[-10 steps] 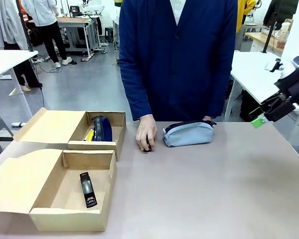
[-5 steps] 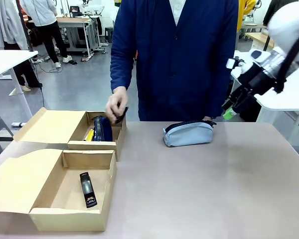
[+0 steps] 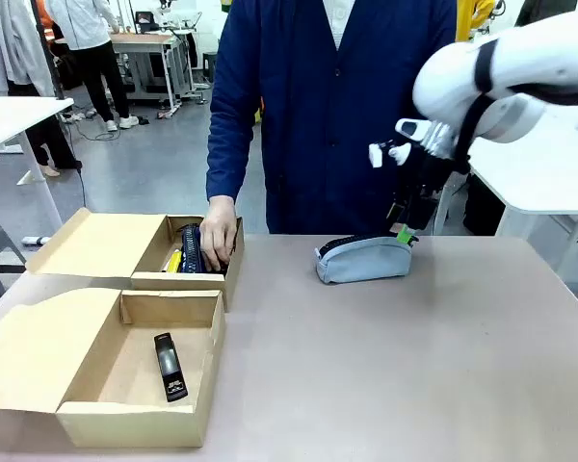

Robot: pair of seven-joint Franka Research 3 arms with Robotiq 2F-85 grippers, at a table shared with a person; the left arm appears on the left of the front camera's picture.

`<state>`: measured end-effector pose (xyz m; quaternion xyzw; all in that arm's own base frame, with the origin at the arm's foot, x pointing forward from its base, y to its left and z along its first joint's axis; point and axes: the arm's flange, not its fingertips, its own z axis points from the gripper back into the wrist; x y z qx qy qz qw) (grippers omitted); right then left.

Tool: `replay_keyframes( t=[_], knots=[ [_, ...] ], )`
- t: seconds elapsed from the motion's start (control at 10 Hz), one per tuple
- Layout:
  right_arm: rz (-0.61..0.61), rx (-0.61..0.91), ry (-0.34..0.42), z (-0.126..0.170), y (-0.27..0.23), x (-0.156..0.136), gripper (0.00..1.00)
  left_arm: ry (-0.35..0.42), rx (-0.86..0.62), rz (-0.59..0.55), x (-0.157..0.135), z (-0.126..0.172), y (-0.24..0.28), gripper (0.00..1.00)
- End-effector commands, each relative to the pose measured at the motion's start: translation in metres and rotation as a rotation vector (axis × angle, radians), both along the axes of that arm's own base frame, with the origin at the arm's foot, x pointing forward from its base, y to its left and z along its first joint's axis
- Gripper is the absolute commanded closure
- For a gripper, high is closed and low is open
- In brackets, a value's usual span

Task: Place items inside the box.
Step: Pick up a Pencil pouch or Stapler and place it inside the Mailer Box closest to the robot.

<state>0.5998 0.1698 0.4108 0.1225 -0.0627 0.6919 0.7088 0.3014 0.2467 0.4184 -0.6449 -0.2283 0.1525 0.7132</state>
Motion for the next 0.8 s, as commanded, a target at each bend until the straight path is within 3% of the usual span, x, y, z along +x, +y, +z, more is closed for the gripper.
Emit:
replay_keyframes(
  t=[0.0,0.3,0.7],
  knots=[
    [0.038,-0.116,-0.050,-0.003,0.026,0.024,0.00,-0.021,0.005,-0.011,-0.001,0.001,-0.001,0.00],
    [0.100,-0.193,-0.018,-0.034,0.047,0.043,0.00,-0.021,0.005,-0.011,-0.001,0.001,-0.001,0.00],
    [0.124,-0.232,0.008,-0.046,0.060,0.048,0.00,-0.021,0.005,-0.011,-0.001,0.001,-0.001,0.00]
  ],
)
